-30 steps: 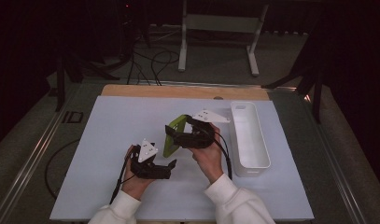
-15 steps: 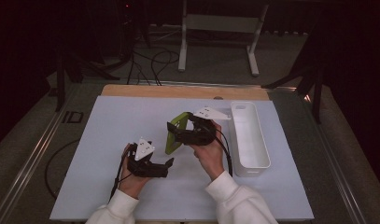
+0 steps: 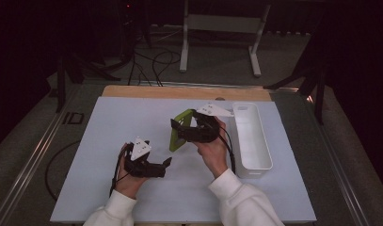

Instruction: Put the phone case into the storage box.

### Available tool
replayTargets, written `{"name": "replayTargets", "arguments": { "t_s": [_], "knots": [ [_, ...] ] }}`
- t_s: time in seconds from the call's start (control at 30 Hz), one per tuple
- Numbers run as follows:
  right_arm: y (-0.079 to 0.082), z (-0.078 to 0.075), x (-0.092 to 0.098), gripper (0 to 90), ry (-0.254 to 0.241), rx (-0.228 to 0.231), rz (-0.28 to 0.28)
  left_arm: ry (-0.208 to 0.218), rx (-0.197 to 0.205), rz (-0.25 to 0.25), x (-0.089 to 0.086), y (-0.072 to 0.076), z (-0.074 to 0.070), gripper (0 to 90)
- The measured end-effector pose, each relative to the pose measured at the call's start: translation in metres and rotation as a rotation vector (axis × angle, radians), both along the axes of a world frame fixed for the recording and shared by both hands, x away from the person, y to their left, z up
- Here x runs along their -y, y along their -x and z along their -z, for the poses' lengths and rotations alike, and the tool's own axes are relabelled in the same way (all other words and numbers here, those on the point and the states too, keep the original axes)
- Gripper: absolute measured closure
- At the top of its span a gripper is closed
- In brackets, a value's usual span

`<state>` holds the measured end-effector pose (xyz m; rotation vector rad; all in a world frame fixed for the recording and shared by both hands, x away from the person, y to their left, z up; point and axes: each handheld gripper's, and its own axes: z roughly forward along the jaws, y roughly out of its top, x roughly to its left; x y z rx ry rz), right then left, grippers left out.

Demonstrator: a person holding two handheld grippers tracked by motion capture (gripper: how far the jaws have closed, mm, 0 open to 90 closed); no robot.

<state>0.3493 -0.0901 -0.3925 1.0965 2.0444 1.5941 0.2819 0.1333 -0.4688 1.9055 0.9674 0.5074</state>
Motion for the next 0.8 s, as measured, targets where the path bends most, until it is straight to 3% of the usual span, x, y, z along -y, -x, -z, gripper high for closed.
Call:
{"name": "replayTargets", "arguments": {
  "t_s": [0.8],
  "knots": [
    [-0.013,-0.005,0.005,16.2,0.034,0.017,0.036,0.018,0.023,0.013,-0.019,-0.002,-0.006,0.0]
  ]
}}
